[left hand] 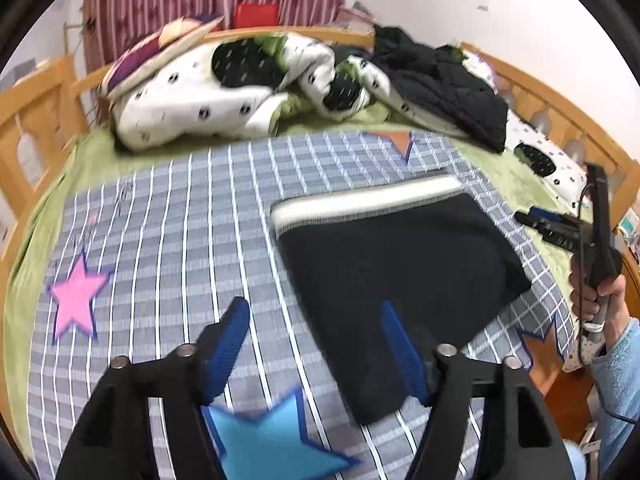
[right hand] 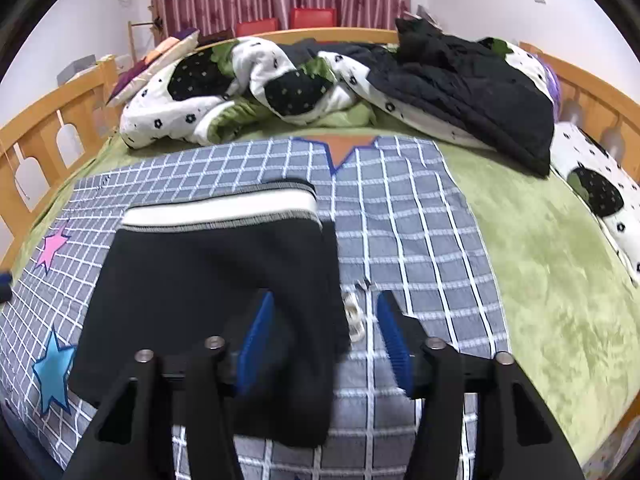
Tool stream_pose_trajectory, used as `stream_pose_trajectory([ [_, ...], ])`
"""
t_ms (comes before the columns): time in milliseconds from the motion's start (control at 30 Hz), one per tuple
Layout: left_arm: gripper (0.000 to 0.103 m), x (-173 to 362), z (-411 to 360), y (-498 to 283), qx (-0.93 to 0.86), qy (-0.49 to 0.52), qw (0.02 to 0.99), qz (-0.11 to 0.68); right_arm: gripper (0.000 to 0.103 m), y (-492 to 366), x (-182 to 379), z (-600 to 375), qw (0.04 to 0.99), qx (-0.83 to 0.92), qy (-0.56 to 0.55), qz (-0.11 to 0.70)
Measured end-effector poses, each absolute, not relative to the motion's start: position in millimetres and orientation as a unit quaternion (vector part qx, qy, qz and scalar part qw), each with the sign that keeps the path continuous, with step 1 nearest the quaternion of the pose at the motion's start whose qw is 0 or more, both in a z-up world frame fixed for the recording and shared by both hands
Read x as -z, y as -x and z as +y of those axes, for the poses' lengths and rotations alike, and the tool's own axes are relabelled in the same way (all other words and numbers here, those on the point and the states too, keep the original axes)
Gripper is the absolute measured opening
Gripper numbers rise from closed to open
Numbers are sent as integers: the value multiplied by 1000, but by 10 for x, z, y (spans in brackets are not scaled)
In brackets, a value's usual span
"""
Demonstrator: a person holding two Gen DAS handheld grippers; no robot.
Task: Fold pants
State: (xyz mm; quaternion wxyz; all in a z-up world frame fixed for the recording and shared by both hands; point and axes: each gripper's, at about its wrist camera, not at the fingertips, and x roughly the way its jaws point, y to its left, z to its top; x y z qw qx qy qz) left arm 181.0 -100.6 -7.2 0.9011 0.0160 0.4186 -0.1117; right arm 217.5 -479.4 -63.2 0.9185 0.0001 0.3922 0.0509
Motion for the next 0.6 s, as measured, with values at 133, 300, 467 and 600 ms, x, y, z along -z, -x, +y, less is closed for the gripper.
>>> stream_pose_trajectory([
  [133,69,403,-997,-2119,139,5,891,433,63,-2394,705,-4681,918,-65,-9,392],
  [300,69,960,-987,-2465,176,75,863,467,63,-2832,1132,-4620,894,-63,-21,443],
  [467,68,1659,-912,-2804,210,147,828,499,71,-3000,1458,-4754,883,-82,-37,461],
  [600,56,1789,-942,-2862,240,169,830,474,70,-3095,1559,-4733,876,-93,-17,473],
])
